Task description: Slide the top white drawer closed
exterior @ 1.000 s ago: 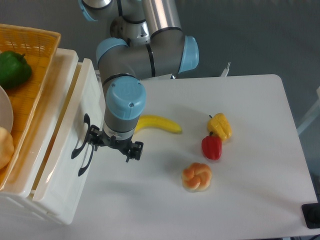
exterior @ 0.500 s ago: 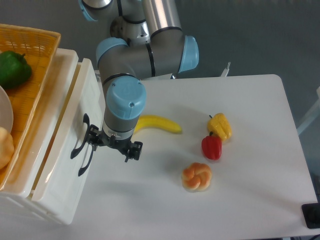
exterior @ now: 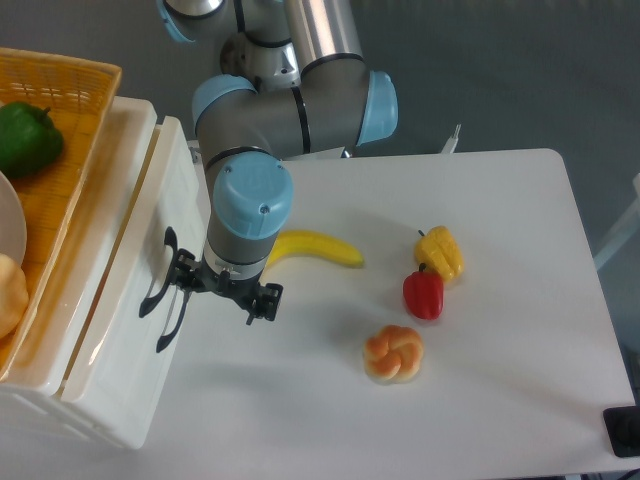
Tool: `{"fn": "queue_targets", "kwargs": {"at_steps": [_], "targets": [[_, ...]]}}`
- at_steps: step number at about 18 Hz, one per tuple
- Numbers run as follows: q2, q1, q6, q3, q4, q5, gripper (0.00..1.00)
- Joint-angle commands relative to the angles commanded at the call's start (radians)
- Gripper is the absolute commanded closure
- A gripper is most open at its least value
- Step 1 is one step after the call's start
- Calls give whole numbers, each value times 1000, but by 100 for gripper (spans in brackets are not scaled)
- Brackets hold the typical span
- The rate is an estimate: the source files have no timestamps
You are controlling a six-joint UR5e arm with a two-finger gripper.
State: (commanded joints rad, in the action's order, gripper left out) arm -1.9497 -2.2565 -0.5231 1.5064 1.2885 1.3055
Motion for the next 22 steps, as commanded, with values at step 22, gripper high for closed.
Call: {"fn": "queue_targets", "kwargs": {"at_steps": [22], "targets": [[6, -60, -11, -18, -8, 8, 0]]}}
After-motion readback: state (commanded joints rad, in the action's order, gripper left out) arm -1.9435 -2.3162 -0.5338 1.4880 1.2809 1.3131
